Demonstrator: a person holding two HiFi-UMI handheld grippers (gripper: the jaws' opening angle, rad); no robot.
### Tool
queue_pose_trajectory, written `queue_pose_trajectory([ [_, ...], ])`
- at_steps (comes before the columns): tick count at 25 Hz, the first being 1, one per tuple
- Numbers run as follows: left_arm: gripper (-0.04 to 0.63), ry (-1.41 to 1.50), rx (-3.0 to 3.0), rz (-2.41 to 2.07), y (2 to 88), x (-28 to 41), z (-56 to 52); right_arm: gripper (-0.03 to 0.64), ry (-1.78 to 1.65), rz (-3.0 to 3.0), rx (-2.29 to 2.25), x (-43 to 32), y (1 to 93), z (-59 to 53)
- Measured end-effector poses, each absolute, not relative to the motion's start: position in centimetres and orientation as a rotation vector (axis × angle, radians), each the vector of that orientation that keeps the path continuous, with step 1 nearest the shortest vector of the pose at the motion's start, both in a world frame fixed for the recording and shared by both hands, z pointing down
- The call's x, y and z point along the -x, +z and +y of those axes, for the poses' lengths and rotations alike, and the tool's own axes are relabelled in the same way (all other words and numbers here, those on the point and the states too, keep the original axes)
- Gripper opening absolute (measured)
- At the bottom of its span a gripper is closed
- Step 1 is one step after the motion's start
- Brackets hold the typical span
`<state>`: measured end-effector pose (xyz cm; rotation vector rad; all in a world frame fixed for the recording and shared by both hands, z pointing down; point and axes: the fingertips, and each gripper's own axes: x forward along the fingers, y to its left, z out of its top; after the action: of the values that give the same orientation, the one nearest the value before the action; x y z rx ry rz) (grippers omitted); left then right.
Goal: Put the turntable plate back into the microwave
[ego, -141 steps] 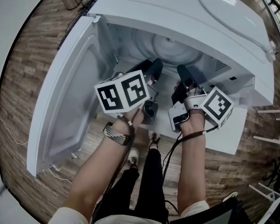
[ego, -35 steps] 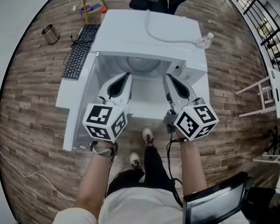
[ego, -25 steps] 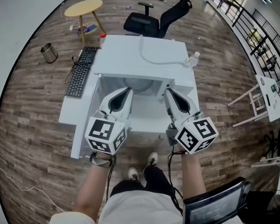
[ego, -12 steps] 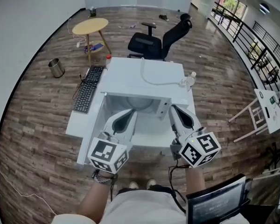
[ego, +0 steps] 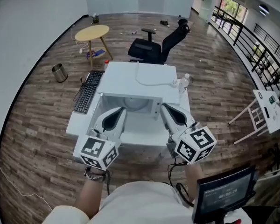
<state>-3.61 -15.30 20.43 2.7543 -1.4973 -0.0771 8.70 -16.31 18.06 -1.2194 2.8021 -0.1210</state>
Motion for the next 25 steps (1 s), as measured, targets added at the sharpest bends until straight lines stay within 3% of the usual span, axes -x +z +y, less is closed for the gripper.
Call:
queue_pose_trajectory([
  [25,0.005,-0.088,-2.855,-1.454,18.4,3.3,-12.5,0.004,-0.072,2.708,1.289,-9.5,15.5,-13.2],
])
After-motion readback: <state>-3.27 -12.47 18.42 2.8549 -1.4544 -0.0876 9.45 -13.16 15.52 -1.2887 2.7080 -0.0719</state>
